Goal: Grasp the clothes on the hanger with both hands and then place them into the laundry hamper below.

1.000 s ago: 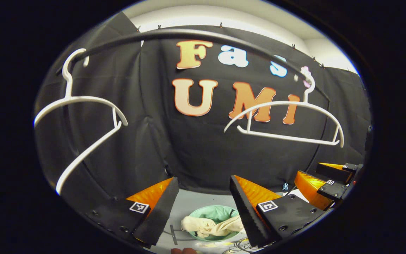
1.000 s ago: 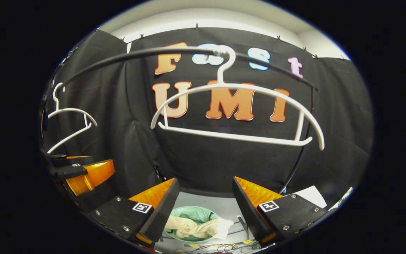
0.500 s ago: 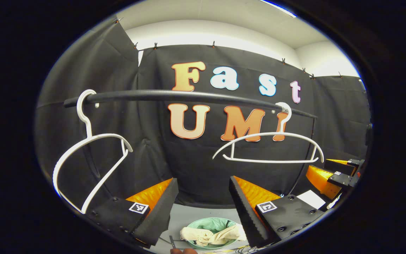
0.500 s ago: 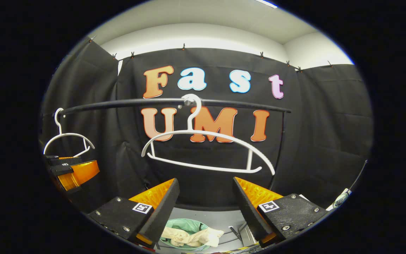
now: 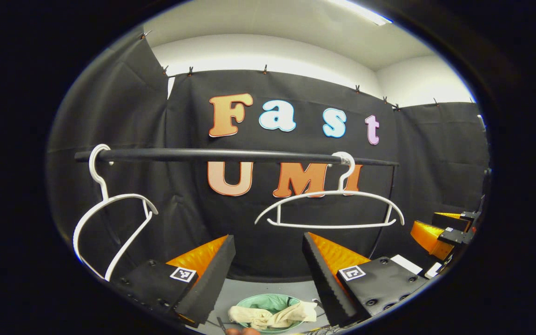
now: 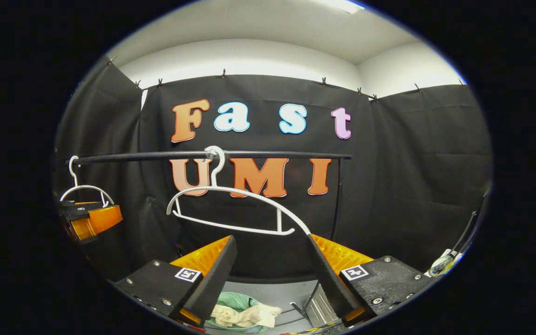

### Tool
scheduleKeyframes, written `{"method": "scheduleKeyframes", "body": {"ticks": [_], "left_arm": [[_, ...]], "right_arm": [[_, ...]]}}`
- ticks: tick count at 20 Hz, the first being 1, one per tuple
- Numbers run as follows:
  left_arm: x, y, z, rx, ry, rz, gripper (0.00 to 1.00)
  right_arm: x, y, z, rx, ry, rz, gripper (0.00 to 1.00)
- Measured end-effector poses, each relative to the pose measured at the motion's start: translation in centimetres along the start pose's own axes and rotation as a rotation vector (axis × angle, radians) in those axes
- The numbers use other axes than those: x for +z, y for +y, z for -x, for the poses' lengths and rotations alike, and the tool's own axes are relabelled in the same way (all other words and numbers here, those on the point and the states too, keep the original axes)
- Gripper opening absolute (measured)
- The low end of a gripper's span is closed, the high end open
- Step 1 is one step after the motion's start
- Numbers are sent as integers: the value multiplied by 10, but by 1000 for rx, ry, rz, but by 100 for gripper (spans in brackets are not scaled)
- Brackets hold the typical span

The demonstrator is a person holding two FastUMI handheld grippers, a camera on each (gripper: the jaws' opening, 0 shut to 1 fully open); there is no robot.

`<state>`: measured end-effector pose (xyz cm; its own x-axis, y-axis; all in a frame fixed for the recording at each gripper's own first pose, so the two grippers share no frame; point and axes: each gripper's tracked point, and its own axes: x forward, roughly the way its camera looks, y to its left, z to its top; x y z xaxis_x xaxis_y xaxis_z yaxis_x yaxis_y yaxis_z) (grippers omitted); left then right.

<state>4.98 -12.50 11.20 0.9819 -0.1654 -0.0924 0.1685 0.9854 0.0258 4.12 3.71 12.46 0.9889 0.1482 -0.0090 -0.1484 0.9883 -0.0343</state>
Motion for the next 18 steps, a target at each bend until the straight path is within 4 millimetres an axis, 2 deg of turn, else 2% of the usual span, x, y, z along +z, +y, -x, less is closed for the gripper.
{"method": "scheduleKeyframes", "body": {"ticks": [5, 6, 8, 9, 14, 18], "left_arm": [[13, -19, 4, 27, -45, 37, 94], [13, -20, 5, 37, -49, 37, 95], [16, -26, 5, 53, -58, 37, 95], [17, -29, 6, 61, -62, 38, 95], [23, -47, 6, 96, -83, 40, 95], [24, -53, 7, 130, -97, 48, 96]], "right_arm": [[8, -27, 6, 12, -17, -13, 94], [11, -32, 6, 15, -25, -10, 89], [12, -41, 6, 29, -32, -8, 99], [12, -44, 5, 36, -35, -11, 94], [11, -64, -2, 77, -40, -18, 94], [12, -78, -7, 103, -48, -16, 94]]}}
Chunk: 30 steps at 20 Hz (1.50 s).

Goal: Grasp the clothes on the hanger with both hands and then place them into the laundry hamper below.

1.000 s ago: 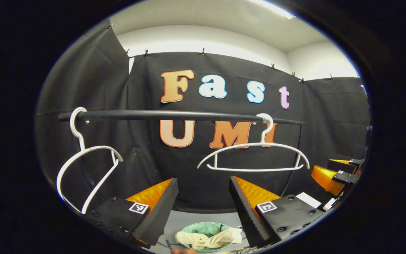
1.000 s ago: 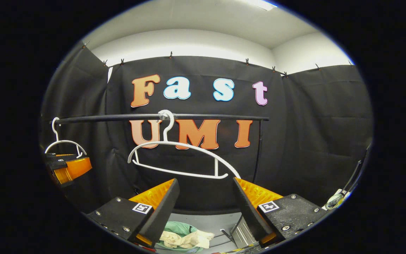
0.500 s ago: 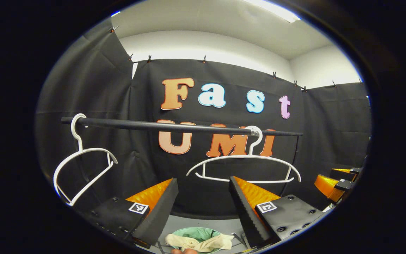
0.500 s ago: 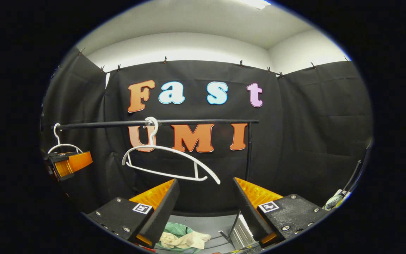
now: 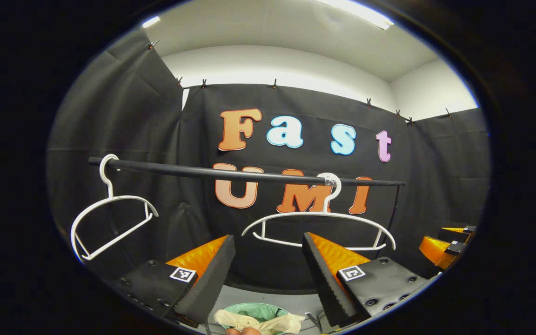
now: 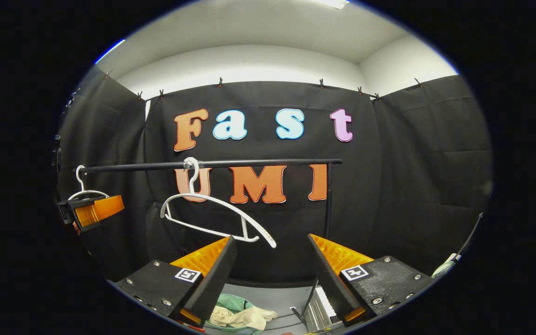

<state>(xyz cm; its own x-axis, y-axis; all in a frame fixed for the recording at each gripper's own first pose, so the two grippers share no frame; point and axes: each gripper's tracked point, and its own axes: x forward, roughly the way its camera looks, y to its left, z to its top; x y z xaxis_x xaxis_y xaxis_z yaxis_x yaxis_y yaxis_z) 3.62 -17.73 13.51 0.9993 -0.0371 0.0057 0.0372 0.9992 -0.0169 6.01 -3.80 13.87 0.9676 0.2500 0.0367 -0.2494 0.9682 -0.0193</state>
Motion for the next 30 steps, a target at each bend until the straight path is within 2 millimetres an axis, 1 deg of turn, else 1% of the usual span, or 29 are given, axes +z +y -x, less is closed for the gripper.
{"method": "scheduleKeyframes", "body": {"ticks": [2, 5, 6, 7, 9, 12, 14, 15, 17, 19, 22, 24, 25, 26, 30], "left_arm": [[0, -2, 2, 14, -6, -3, 97], [2, -7, 4, 25, -16, -18, 96], [2, -8, 5, 28, -18, -19, 97], [3, -10, 6, 26, -19, -19, 94], [2, -12, 8, 23, -16, -19, 96], [2, -13, 11, 17, -12, -31, 97], [4, -10, 12, 12, -14, -32, 97], [4, -8, 13, 9, -12, -30, 97], [4, 0, 13, 11, -8, -27, 94], [6, 8, 14, 14, -9, -29, 96], [11, 18, 16, 12, -15, -35, 94], [10, 26, 19, 13, -13, -46, 95], [10, 30, 20, 13, -11, -50, 94], [9, 34, 21, 14, -9, -49, 95], [8, 49, 23, 14, -8, -41, 95]], "right_arm": [[2, -6, 0, 13, -11, 8, 94], [4, -9, -1, 30, -22, 11, 94], [3, -10, -1, 36, -21, 8, 94], [3, -9, -1, 42, -19, 4, 94], [-1, -10, -2, 44, -14, 1, 94], [-5, -10, 1, 44, -8, -4, 94], [-4, -9, 3, 36, -12, -5, 94], [-3, -7, 3, 32, -16, -4, 94], [-1, -3, 5, 26, -22, -2, 94], [0, 3, 7, 19, -20, -2, 94], [3, 12, 10, 10, -29, -3, 94], [2, 22, 11, 13, -28, -7, 94], [2, 27, 12, 14, -26, -6, 94], [1, 29, 13, 10, -26, -4, 94], [2, 44, 18, 1, -30, -5, 94]]}}
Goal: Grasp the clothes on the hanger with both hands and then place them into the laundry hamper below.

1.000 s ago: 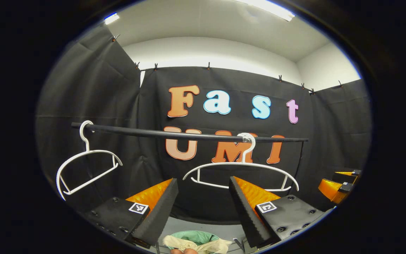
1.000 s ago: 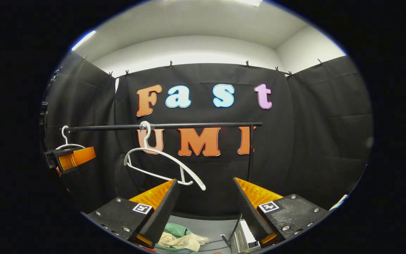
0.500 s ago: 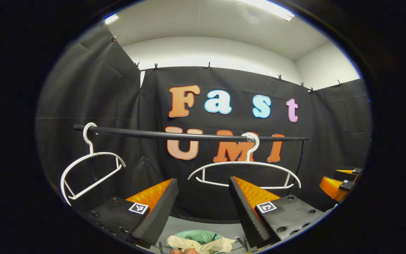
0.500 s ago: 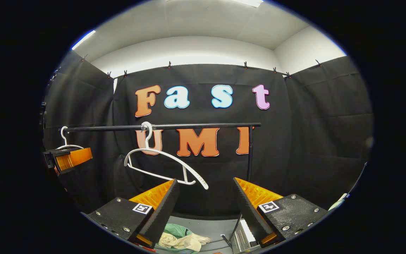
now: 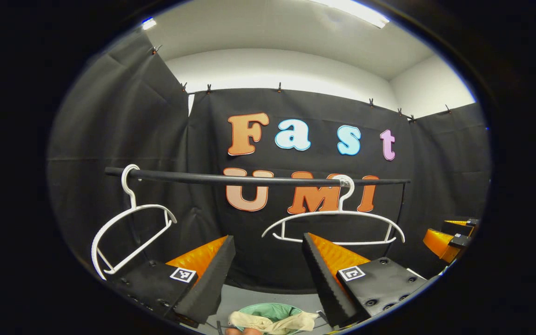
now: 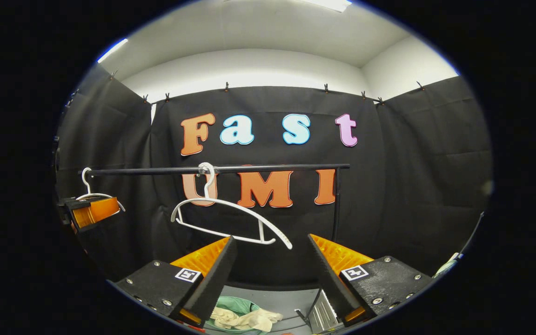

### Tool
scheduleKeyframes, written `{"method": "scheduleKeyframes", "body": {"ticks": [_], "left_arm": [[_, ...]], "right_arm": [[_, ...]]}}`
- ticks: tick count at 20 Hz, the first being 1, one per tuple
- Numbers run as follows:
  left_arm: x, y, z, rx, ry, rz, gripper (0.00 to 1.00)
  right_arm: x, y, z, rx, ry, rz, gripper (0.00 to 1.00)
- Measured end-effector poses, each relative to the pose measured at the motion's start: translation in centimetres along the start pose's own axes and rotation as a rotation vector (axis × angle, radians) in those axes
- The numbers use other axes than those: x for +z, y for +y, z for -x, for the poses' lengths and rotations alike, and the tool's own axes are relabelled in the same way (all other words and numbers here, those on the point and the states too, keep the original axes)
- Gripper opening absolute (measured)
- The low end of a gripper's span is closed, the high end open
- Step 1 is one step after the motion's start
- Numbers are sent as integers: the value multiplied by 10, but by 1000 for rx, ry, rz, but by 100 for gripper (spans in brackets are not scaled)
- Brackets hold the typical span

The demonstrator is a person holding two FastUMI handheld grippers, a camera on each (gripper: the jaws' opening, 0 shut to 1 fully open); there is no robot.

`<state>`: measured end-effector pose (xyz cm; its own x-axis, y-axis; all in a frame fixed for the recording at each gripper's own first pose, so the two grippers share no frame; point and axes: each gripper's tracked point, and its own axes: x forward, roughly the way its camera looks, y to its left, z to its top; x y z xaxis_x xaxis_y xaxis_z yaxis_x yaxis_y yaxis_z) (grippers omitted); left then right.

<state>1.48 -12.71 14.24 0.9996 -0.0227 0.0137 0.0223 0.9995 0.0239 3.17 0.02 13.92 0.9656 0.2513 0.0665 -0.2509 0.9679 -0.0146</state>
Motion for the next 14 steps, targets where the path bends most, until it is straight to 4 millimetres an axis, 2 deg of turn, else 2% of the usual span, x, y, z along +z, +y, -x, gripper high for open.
{"method": "scheduleKeyframes", "body": {"ticks": [6, 14], "left_arm": [[5, 17, 2, -5, -23, -8, 95], [10, 23, -1, -10, -36, -15, 95]], "right_arm": [[1, 15, 6, -7, -18, -13, 94], [0, 21, 3, -14, -17, -26, 94]]}}
